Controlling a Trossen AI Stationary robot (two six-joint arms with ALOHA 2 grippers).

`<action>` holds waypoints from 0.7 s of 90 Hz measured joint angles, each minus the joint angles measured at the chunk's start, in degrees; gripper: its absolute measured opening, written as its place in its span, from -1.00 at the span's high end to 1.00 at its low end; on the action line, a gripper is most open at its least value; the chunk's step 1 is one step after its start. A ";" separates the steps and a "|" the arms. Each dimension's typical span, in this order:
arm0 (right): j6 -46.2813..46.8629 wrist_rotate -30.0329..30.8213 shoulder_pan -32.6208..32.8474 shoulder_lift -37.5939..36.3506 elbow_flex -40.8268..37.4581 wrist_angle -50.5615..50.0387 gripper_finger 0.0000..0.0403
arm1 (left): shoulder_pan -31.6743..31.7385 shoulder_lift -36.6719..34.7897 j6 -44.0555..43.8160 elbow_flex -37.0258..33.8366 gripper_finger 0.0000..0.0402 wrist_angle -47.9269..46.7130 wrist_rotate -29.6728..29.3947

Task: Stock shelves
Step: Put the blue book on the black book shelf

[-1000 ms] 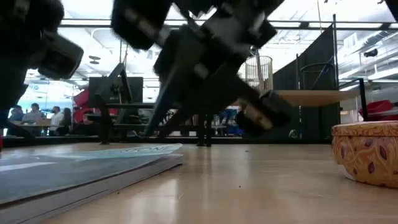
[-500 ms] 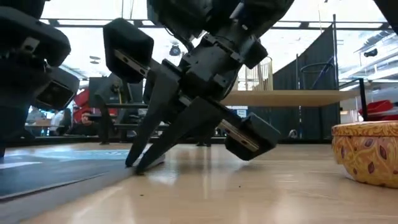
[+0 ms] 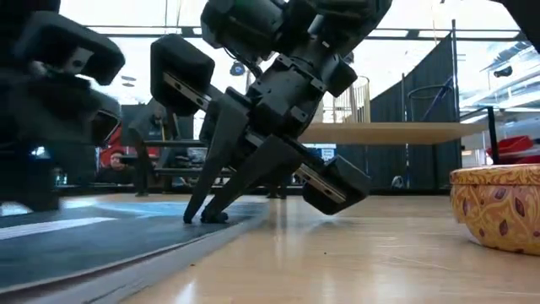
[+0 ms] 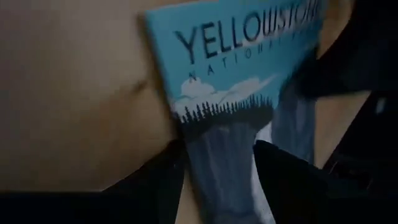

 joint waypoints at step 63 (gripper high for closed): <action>-6.67 1.46 -0.11 -1.20 -0.11 -3.42 1.00 | -0.10 -0.17 1.19 0.20 0.14 6.82 -1.92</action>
